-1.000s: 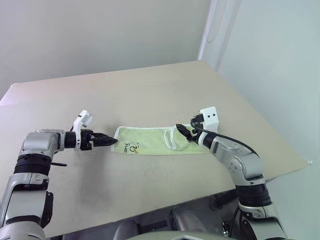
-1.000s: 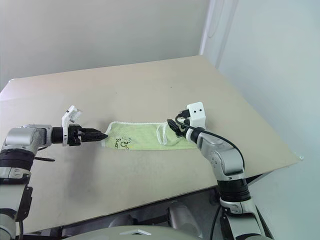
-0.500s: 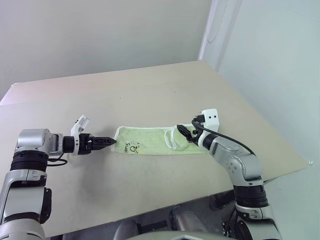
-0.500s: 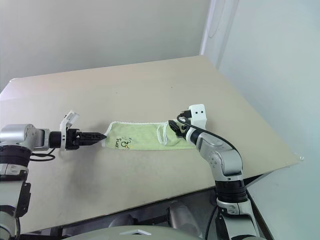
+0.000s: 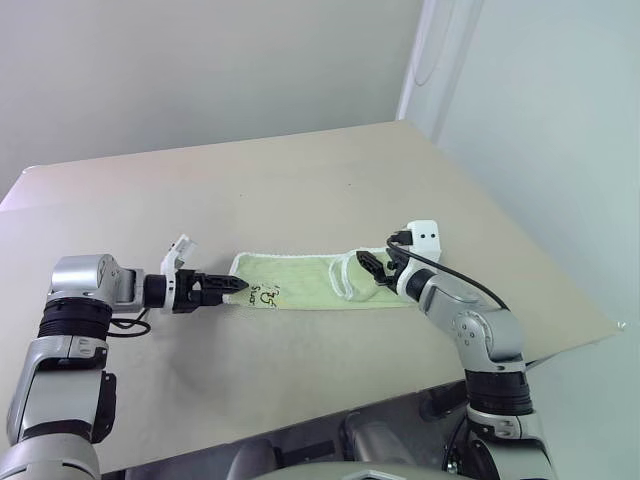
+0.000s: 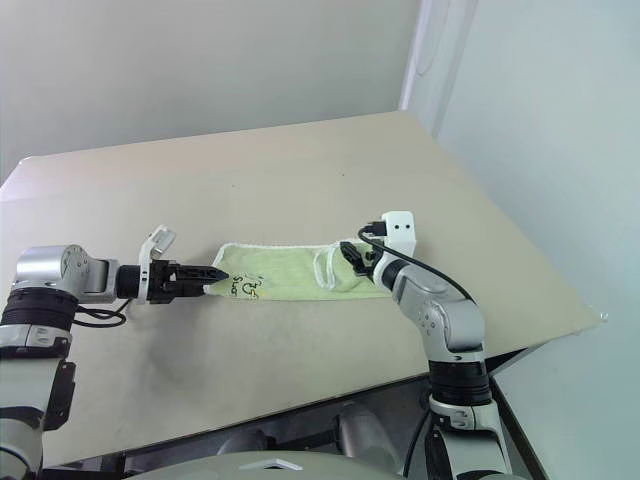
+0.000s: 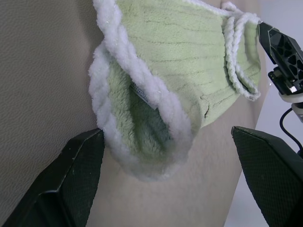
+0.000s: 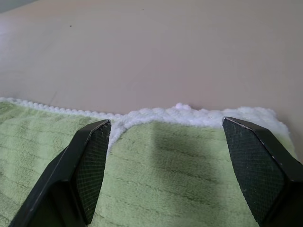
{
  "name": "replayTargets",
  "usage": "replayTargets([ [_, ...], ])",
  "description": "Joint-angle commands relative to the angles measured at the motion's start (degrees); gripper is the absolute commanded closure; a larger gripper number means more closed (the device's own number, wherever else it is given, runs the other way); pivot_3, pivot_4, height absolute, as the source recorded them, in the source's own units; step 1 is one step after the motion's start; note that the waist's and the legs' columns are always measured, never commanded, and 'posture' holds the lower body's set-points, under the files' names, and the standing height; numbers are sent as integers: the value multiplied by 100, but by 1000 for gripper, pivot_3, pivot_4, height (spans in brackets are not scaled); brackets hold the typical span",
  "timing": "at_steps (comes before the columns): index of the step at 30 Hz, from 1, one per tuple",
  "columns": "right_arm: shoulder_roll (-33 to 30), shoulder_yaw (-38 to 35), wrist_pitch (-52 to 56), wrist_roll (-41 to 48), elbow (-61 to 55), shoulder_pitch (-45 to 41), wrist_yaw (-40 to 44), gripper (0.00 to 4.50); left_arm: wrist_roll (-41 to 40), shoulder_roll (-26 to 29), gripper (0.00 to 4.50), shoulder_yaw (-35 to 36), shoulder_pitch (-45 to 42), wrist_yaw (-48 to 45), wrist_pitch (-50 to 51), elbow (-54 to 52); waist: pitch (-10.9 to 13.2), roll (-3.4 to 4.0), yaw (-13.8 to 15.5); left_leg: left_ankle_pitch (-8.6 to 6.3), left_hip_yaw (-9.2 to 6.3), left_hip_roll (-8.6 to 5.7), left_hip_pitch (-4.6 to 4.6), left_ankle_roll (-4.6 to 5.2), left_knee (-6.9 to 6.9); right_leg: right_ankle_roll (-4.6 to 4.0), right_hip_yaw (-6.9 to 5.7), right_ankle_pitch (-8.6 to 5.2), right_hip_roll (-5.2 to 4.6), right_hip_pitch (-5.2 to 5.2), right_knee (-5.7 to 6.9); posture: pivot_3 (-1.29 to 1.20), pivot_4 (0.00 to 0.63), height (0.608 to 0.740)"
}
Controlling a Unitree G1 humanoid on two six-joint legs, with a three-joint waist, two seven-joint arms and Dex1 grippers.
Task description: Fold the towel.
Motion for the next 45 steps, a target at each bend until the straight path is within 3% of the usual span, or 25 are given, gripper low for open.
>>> replayTargets([
  [1,46,-62,-12,74,-195,-91,-14,559,-146,32,82,40,-2,36,101,-170,0,0,-1,0,0,0,0,0,0,0,0,0,0,0,0,0,0,740],
  [5,55,-102,-14,58,-178,-78,-61,559,-254,-137,82,135,15,186,183,-206,0,0,-1,0,0,0,0,0,0,0,0,0,0,0,0,0,0,740],
  [8,49,-67,-41,4,-140,-72,-90,553,-367,-298,906,328,43,376,262,-264,0,1,13,0,0,-3,-1,0,0,0,0,0,-3,0,-1,0,0,740],
  [16,26,1,-67,-29,-131,-63,-72,553,-544,-269,3897,503,134,585,324,-423,0,1,-3,0,-2,-3,0,-1,0,0,0,0,-2,-1,1,0,0,740],
  [18,10,19,-68,-40,-134,-55,-60,553,-591,-181,4470,521,137,555,303,-459,1,1,-8,0,-1,-3,0,-1,0,0,0,0,-3,-1,1,0,0,740],
  [22,-29,75,-53,-69,-172,-28,-13,553,-634,-36,4470,440,173,502,250,-559,1,1,-9,0,-2,-3,1,-1,-2,0,0,0,-2,-1,1,0,0,740],
  [35,-477,582,210,139,-748,296,816,553,-43,1501,4470,-818,846,-717,-1463,-1434,5,3,-17,0,1,-3,-2,-1,-7,-4,1,-4,-2,-7,-6,0,0,740],
  [40,-573,645,155,702,-1430,517,1493,553,442,1545,4470,-793,815,-805,-2770,-1252,8,5,2,0,1,-2,-5,-1,-8,-12,0,-10,-2,-9,-7,0,0,740],
  [45,-1339,984,-194,779,-2027,878,2341,553,794,1358,4470,-714,680,-1041,-4377,-1171,8,2,35,0,6,-3,-7,-1,-8,-10,0,-11,-7,-9,-12,0,0,740],
])
